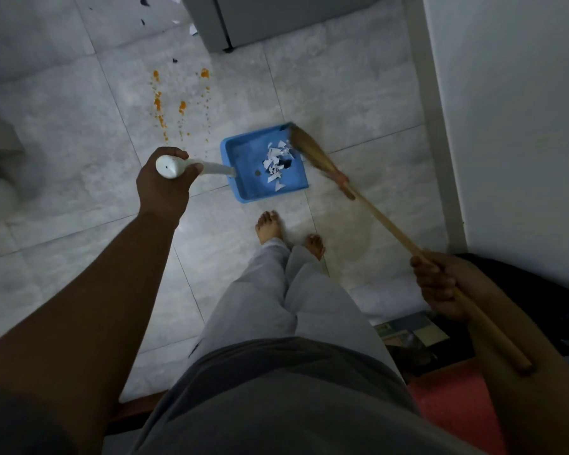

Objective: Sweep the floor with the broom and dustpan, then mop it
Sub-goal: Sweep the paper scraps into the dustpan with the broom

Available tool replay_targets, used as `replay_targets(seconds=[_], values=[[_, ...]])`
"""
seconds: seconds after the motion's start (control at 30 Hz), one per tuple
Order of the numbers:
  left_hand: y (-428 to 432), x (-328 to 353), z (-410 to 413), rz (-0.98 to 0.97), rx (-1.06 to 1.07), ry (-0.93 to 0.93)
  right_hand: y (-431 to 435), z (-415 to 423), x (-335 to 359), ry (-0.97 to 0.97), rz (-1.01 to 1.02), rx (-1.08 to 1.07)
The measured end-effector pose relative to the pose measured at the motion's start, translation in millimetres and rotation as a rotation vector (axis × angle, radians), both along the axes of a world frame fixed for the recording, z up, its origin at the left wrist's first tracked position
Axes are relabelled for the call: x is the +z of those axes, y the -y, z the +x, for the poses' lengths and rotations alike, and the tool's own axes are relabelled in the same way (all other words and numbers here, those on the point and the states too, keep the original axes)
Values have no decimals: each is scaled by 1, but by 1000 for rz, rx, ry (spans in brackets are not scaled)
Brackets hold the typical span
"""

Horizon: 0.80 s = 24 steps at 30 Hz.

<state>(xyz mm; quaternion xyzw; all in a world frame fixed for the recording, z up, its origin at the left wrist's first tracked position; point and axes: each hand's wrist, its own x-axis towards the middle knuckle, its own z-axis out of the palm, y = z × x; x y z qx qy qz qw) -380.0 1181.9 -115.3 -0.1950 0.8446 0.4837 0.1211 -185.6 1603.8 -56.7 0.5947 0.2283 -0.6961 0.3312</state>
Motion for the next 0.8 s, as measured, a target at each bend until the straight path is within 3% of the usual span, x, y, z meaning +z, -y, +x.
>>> replay_targets(seconds=[0.23,0.47,0.8], values=[[-3,6,5,9,73,-10,-33,-47,-10,-8,135,112],[-3,5,20,-18,154,21,17,-79,-39,36,109,205],[7,19,32,-23,191,34,-22,-52,27,-33,150,302]])
